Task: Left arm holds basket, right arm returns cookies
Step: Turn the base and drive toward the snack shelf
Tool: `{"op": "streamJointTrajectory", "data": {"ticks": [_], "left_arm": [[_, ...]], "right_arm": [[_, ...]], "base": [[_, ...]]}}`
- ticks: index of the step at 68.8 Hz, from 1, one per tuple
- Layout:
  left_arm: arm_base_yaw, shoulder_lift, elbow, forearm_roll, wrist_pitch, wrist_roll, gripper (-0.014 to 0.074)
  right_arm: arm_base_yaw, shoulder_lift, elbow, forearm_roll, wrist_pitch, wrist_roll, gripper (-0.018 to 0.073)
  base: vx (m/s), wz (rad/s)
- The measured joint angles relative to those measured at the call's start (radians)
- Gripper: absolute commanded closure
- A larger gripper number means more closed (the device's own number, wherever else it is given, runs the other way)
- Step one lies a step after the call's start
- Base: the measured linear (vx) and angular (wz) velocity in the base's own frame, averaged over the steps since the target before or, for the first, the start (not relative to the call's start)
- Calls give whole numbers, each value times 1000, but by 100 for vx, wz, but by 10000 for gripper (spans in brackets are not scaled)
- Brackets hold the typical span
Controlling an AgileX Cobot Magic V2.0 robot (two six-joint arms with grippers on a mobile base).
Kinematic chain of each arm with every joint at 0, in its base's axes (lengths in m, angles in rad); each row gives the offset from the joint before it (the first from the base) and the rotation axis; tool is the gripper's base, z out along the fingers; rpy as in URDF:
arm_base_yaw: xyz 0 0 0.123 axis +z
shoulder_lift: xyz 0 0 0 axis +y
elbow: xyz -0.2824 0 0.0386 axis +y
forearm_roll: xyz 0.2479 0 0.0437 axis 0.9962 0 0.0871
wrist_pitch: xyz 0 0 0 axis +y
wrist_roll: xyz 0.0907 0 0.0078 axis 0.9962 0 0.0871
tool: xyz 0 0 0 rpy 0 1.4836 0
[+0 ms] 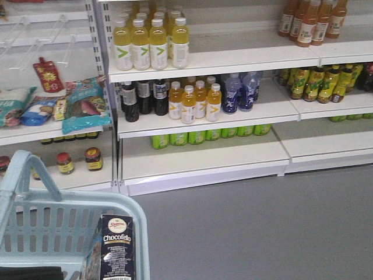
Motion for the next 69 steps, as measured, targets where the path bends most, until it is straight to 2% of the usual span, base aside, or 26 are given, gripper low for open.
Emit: {"op": "streamJointTrajectory", "data": {"ticks": [69], "left_arm": [[0,0,0,-1,13,0,603]], "right_arm": [[0,0,0,0,0,0,563]], "base": [[38,-63]]}}
